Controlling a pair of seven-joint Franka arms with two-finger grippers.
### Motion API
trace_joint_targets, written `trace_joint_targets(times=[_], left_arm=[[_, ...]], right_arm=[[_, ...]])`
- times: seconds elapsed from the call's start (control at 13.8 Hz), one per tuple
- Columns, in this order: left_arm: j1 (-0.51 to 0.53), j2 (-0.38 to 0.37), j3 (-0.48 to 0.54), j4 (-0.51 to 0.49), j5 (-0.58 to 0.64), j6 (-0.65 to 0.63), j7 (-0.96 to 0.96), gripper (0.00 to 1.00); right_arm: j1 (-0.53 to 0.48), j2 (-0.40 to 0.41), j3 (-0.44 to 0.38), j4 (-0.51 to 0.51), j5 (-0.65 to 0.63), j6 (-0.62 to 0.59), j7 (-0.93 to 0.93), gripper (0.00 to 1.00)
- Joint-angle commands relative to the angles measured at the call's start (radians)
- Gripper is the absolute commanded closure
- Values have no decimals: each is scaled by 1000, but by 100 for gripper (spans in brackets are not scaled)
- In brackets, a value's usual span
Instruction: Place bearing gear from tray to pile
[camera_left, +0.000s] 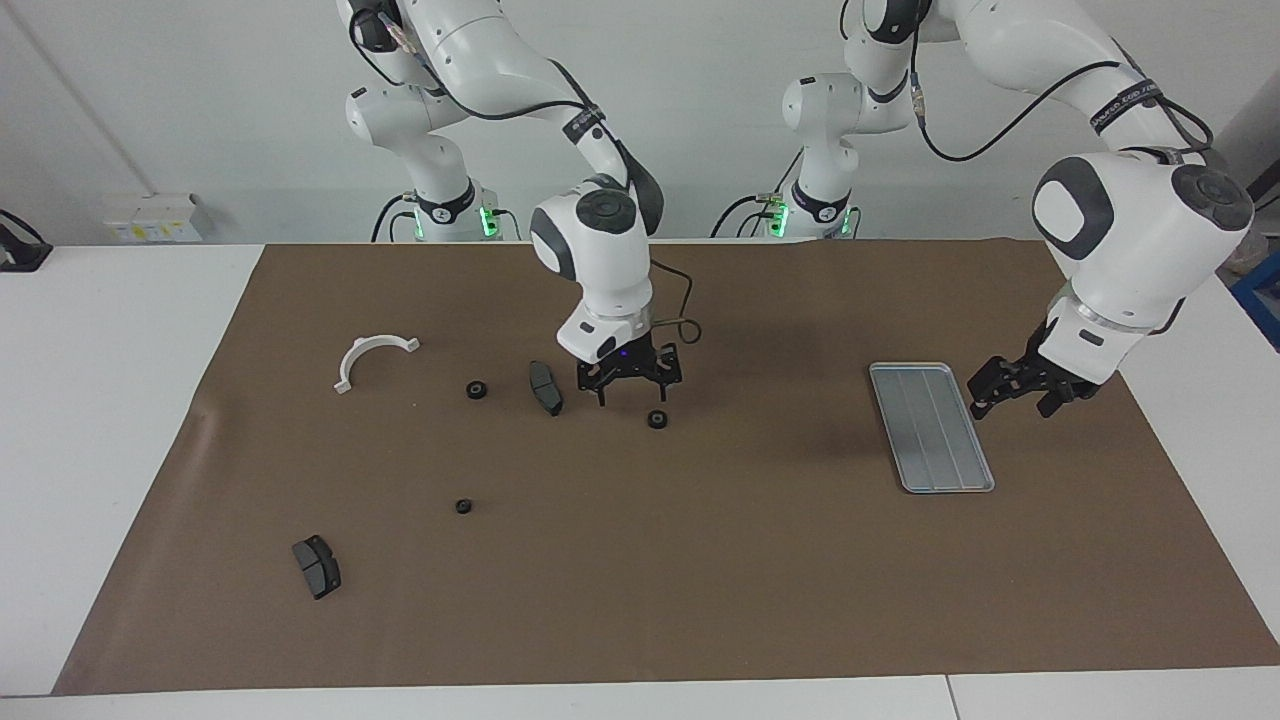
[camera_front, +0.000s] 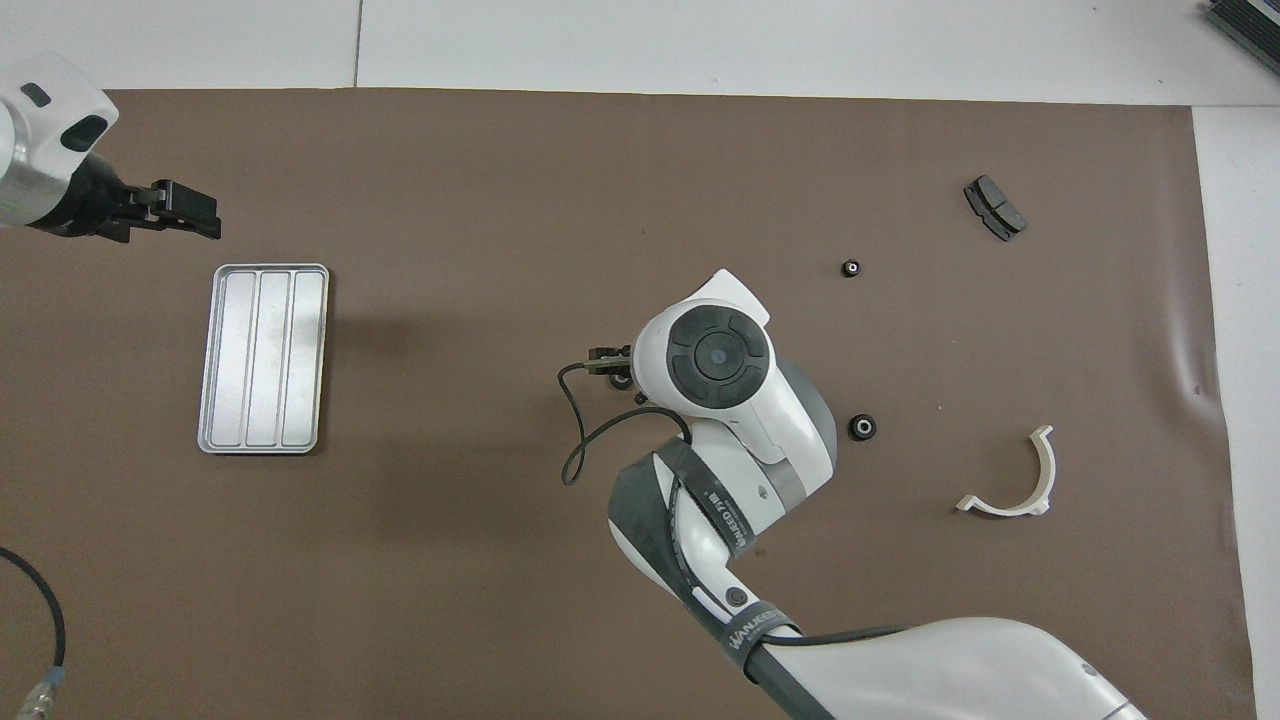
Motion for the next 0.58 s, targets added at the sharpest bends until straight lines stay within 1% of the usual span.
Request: trace_joint_targets(times=[0.0,0.14,0.22,0.29,0.36,0.43,0.51], left_arm=[[-4,33,-8,97,15,-53,8,0],[-9,47,-8,166,17,-165,5,0],[-6,49,-5,190,17,-223,5,0],[-7,42,-3,195,17,-272,3,0],[-14,30,-3,194,15,-317,1,0],[-17,-2,-9,194,14,-364,1,0],[-17,-54,-17,177,17,-385,-2,0]], right_arm=[[17,119,-2,140,-24,-40,55,0],[36,147,-1,140,-44,-29,82,0],[36,147,-1,140,-58,-22,84,5],[34,147,-1,139,-60,-20,84,8],[37,145,-1,125,-60,-20,84,9],[39,145,-1,111,-60,-12,84,12],[40,145,-1,97,-61,-6,87,16]])
